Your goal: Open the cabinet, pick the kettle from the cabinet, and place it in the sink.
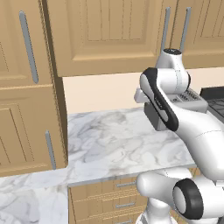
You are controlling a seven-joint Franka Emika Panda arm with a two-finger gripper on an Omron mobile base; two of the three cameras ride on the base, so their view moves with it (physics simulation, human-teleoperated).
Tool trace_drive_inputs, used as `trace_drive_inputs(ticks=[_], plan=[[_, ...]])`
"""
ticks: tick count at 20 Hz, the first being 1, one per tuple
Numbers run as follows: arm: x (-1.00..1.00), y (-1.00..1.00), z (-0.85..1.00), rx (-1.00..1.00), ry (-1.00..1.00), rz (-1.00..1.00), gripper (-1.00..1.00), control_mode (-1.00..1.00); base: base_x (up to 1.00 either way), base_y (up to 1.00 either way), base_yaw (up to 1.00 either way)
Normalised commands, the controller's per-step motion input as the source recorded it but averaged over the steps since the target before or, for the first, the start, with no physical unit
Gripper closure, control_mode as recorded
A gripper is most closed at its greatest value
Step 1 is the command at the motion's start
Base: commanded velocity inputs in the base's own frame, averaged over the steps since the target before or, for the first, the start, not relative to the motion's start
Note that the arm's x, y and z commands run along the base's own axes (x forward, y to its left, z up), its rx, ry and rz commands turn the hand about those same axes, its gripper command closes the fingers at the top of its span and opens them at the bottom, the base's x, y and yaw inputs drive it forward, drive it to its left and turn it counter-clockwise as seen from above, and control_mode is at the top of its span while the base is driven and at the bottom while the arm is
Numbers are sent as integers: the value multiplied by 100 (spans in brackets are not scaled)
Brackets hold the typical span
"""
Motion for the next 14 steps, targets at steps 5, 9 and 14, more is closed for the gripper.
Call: trace_drive_inputs(ticks=[5,9,14], plan=[[-17,0,0,0,-2,-1,-100,-100,0,0,0],[-27,-13,0,2,-9,-3,-100,-100,0,0,0],[-21,-37,12,5,-8,0,-100,-100,0,0,0]])
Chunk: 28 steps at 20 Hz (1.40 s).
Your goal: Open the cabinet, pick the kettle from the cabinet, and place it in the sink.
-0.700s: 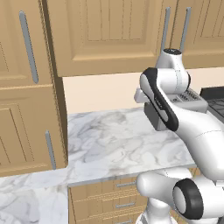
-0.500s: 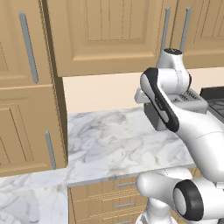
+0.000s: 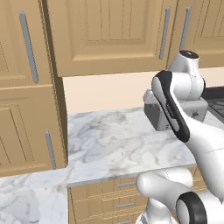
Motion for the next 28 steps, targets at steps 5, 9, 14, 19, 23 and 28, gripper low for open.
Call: trace_drive_inputs(ticks=[5,9,14,19,23,28], plan=[[-16,-32,30,1,-8,0,-100,-100,0,0,0],[-22,-30,33,0,-15,0,-100,-100,0,0,0],[-27,-31,31,0,-17,0,-100,-100,0,0,0],[-24,-26,28,0,-20,0,-100,-100,0,0,0],[-14,-14,23,0,-25,0,-100,-100,0,0,0],[-3,-10,24,0,-23,0,-100,-100,0,0,0]])
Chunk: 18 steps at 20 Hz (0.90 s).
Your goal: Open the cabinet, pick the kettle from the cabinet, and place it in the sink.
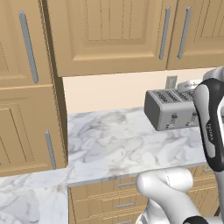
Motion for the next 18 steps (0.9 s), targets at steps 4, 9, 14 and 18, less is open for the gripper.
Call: trace_drive_inputs(ticks=[4,9,14,18], plan=[[-3,-1,21,-7,-18,0,-100,-100,0,0,0],[-15,-4,17,-7,-24,0,-100,-100,0,0,0],[-18,-10,20,-6,-25,0,-100,-100,0,0,0],[-1,-1,13,-1,-16,0,-100,-100,0,0,0]])
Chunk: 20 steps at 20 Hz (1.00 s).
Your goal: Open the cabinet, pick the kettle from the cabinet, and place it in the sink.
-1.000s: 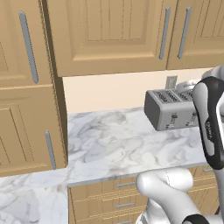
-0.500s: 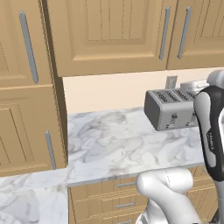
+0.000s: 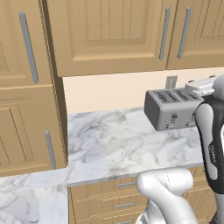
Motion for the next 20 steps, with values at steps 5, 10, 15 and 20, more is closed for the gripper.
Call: trace_drive_inputs(ticks=[5,10,15,20], plan=[[0,0,20,0,-16,0,-100,-100,0,0,0],[0,-4,24,0,-16,0,-100,-100,0,0,0],[0,-6,17,1,-11,1,-100,-100,0,0,0],[1,-4,13,4,-6,1,-100,-100,0,0,0]])
